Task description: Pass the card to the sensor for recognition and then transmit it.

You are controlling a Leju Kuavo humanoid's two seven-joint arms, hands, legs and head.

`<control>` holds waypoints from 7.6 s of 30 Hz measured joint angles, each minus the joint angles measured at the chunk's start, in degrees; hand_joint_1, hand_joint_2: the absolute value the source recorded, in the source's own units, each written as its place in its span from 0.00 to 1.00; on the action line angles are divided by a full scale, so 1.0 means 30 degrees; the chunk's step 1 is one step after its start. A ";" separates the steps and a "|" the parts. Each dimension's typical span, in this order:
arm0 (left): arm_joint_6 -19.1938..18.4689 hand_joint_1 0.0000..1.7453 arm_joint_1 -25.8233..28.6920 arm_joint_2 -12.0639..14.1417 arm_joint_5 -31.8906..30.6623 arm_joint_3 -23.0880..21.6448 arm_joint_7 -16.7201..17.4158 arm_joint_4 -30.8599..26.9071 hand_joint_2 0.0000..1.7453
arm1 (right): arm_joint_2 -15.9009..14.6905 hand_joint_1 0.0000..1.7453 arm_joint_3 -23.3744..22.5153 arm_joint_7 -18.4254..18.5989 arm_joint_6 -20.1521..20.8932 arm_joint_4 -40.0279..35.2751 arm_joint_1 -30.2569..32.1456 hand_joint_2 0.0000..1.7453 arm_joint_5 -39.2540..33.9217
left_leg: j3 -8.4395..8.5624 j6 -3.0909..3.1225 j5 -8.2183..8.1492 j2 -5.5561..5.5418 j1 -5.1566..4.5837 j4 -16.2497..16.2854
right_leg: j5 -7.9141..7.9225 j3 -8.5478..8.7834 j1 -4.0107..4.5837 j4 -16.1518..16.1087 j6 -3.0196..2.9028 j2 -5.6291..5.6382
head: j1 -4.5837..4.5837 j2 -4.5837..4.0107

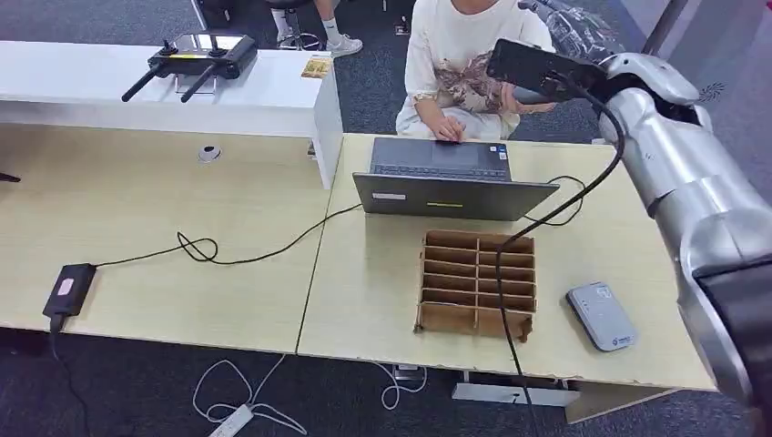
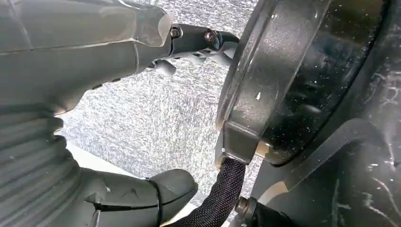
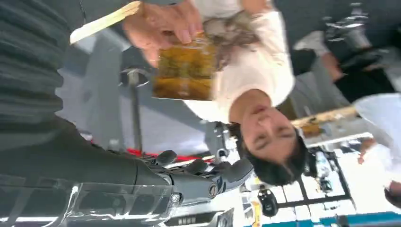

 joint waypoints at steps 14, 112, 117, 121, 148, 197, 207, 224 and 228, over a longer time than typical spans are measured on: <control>0.0043 0.00 0.0055 0.0022 0.0517 -0.0233 0.0000 0.0000 1.00 | -0.0597 0.00 -0.4368 -0.2213 0.2644 -0.1914 0.1838 1.00 -0.5980 | -0.0003 0.0001 -0.0001 -0.0003 -0.0004 0.0000 | 0.0000 0.0000 -0.0003 -0.0003 0.0001 -0.0001 | -0.0007 0.0000; 0.0976 0.00 0.0035 -0.0743 0.2025 -0.0284 0.2273 -0.0007 1.00 | 0.1661 0.00 -0.9528 0.1867 -0.8354 -2.4552 2.7919 1.00 0.7476 | 0.0001 0.0052 -0.0033 -0.0120 -0.0083 -0.0024 | -0.0096 0.0010 -0.0102 0.0011 0.0103 -0.0086 | -0.0007 0.0000; 0.0998 0.00 -0.0061 -0.0911 0.2193 -0.0284 0.2907 -0.0007 1.00 | 0.1683 0.00 -0.9871 0.2035 -0.7570 -2.4873 2.7972 1.00 0.6772 | 0.0008 0.0053 -0.0033 -0.0119 -0.0098 -0.0024 | -0.0094 0.0019 -0.0114 0.0009 0.0105 -0.0086 | -0.0015 0.0000; 0.1005 0.00 -0.0082 -0.0991 0.2193 -0.0284 0.2987 -0.0007 1.00 | 0.1705 0.00 -1.0343 0.2383 -0.6372 -2.5323 2.8176 1.00 0.7369 | 0.0012 0.0054 -0.0034 -0.0120 -0.0111 -0.0024 | -0.0094 0.0013 -0.0123 0.0006 0.0106 -0.0083 | -0.0015 0.0000; 0.1006 0.00 -0.0315 -0.1282 0.2207 -0.0313 0.4109 -0.0066 1.00 | 0.0342 0.00 -0.9542 0.4053 -0.5909 -2.5732 2.9641 1.00 1.2426 | 0.0030 0.0055 -0.0035 -0.0116 -0.0124 -0.0024 | -0.0095 0.0025 -0.0135 0.0011 0.0107 -0.0078 | -0.0015 0.0000; 0.0933 0.00 -0.0378 -0.1282 0.2251 -0.1290 0.4167 -0.0117 1.00 | 0.0138 0.02 -0.7787 0.6536 -0.4976 -2.2701 2.7317 1.00 1.6177 | 0.0033 0.0065 -0.0027 -0.0125 -0.0156 -0.0025 | -0.0097 0.0027 -0.0171 0.0035 0.0110 -0.0081 | -0.0015 0.0000; 0.0925 0.00 -0.0376 -0.1275 0.2302 -0.1304 0.4167 -0.0117 1.00 | 0.0131 0.04 -0.7328 0.6478 -0.4852 -2.1900 2.6735 1.00 1.5922 | 0.0030 0.0065 -0.0028 -0.0125 -0.0156 -0.0025 | -0.0097 0.0024 -0.0172 0.0036 0.0110 -0.0081 | -0.0015 0.0000; 0.0925 0.00 -0.0372 -0.1217 0.2382 -0.1632 0.4095 -0.0117 1.00 | 0.0138 0.12 -0.7328 0.6835 -0.4831 -2.1892 2.6878 1.00 1.6323 | 0.0029 0.0065 -0.0028 -0.0123 -0.0153 -0.0025 | -0.0098 0.0018 -0.0170 0.0036 0.0110 -0.0081 | -0.0015 0.0000; 0.0933 0.00 -0.0378 -0.1202 0.2368 -0.1916 0.4036 -0.0117 1.00 | 0.0138 0.16 -0.7328 0.6857 -0.4831 -2.1951 2.6958 1.00 1.6330 | 0.0027 0.0065 -0.0028 -0.0123 -0.0154 -0.0025 | -0.0098 0.0018 -0.0170 0.0035 0.0110 -0.0081 | -0.0015 0.0000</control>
